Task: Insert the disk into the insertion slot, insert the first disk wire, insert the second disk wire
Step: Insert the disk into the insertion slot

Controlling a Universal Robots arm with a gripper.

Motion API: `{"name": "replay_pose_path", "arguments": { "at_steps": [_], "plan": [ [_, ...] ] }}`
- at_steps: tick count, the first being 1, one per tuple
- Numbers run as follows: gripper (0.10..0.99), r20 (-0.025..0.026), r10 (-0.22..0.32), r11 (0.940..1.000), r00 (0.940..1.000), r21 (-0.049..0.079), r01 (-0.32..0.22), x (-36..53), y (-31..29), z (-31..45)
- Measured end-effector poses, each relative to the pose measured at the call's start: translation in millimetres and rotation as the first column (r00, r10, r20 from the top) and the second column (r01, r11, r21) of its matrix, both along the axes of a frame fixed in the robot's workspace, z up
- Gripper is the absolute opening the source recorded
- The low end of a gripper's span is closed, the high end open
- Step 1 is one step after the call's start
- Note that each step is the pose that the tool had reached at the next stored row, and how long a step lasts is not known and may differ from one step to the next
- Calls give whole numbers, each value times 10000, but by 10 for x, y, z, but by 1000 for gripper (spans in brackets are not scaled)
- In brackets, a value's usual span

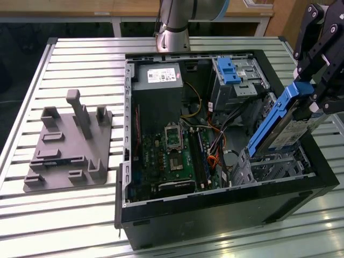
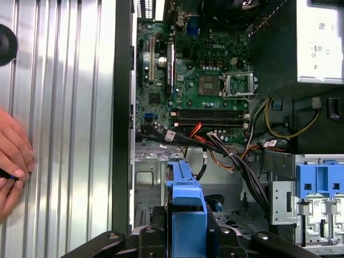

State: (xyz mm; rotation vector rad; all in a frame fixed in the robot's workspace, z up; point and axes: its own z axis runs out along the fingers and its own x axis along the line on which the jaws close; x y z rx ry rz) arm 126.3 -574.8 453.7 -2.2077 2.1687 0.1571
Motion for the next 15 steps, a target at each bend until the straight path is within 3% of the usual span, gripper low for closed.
{"name": "replay_pose_path", "arguments": {
  "at_steps": [15],
  "plan": [
    [365, 0, -2, 10000, 10000, 1, 2, 2, 0, -40]
  ]
}}
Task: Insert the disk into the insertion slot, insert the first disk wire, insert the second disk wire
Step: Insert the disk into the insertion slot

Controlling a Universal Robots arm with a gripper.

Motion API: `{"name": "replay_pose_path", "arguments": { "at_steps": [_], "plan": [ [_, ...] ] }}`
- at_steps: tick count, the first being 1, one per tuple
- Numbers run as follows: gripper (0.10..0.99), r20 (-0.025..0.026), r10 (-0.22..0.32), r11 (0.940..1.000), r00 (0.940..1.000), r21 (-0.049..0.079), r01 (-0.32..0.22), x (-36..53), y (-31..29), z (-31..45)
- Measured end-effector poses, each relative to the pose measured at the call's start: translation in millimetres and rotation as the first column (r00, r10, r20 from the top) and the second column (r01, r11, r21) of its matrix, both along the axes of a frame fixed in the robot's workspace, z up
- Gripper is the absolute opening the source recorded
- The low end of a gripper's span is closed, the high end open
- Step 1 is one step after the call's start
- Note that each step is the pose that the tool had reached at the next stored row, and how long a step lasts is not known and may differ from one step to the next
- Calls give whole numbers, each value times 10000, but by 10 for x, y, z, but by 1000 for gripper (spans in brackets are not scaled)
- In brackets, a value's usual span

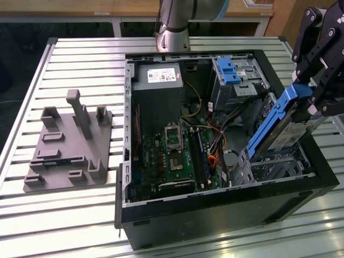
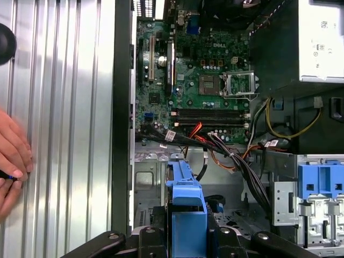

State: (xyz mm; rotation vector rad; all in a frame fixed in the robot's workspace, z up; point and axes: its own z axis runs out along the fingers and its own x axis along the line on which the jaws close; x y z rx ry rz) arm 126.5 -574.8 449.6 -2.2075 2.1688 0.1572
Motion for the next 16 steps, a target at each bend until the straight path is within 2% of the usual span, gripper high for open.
{"name": "replay_pose_path", "arguments": {
  "at_steps": [16],
  "plan": [
    [365, 0, 0, 10000, 10000, 1, 0, 6, 0, -55]
  ]
}}
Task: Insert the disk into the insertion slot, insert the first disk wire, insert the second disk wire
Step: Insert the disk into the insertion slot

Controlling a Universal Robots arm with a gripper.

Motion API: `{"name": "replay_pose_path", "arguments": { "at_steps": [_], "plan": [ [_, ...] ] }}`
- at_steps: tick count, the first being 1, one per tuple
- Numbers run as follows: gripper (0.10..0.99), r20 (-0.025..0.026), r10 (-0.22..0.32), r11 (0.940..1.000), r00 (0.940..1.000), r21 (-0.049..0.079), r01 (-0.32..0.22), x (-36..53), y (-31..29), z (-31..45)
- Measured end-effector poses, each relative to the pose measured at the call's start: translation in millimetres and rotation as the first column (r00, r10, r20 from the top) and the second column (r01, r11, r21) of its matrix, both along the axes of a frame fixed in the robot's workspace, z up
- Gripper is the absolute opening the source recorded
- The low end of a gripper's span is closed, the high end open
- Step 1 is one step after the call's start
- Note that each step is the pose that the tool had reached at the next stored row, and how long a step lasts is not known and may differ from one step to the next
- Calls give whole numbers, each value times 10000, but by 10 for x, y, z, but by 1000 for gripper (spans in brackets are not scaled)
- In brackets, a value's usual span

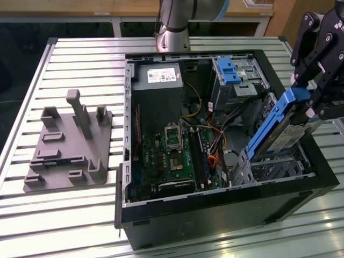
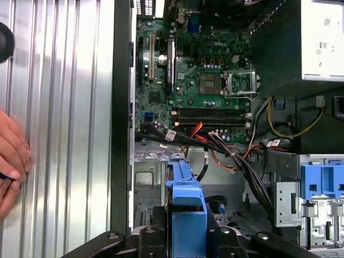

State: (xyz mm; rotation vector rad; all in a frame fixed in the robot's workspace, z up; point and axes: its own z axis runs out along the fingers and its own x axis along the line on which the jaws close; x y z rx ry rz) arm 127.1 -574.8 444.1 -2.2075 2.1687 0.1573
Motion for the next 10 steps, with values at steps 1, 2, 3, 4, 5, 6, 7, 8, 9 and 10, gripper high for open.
{"name": "replay_pose_path", "arguments": {
  "at_steps": [1, 2, 3, 4, 5, 6, 7, 8, 9, 10],
  "plan": [
    [365, 0, 0, 10000, 10000, 0, 0, 0, 0, -5],
    [365, 0, 0, 10000, 10000, 0, 0, 0, 0, -11],
    [365, 0, 0, 10000, 10000, 0, 0, 0, 0, -17],
    [365, 0, 0, 10000, 10000, 0, 0, 0, 0, -23],
    [365, 0, 0, 10000, 10000, 0, 0, 0, 0, -30],
    [365, 0, 0, 10000, 10000, 0, 0, 0, 0, -36],
    [365, 0, 0, 10000, 10000, 0, 0, 0, 0, -43],
    [365, 0, 0, 10000, 10000, 0, 0, 1, 0, -50],
    [365, -1, 0, 10000, 10000, 0, 0, 1, 0, -56],
    [365, 0, 0, 10000, 10000, -1, 0, 1, 0, -63]
  ]
}}
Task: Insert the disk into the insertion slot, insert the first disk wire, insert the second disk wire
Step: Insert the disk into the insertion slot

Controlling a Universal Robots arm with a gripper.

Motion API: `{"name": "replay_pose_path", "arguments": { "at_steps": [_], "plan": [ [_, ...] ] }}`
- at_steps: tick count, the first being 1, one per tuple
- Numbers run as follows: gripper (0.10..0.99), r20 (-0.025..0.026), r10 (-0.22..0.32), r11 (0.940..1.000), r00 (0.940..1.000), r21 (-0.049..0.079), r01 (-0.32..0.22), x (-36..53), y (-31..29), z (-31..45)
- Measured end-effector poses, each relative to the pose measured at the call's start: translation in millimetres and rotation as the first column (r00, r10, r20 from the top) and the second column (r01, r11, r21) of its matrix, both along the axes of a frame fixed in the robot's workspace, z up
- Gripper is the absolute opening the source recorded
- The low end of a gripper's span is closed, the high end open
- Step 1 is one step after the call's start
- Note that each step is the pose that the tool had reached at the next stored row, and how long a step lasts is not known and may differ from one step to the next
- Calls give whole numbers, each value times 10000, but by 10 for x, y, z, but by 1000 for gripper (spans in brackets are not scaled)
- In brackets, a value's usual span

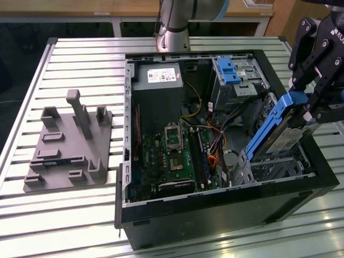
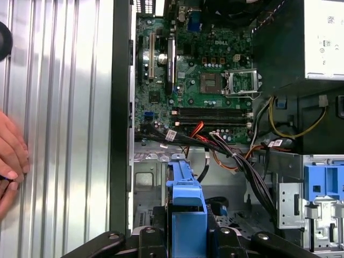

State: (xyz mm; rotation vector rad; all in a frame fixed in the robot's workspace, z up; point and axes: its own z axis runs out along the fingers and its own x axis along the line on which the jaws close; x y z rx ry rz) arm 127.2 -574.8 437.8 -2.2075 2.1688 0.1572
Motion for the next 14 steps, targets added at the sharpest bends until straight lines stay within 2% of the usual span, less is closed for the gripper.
{"name": "replay_pose_path", "arguments": {
  "at_steps": [14],
  "plan": [
    [365, 0, 1, 10000, 10000, 0, -1, 7, 0, -115]
  ]
}}
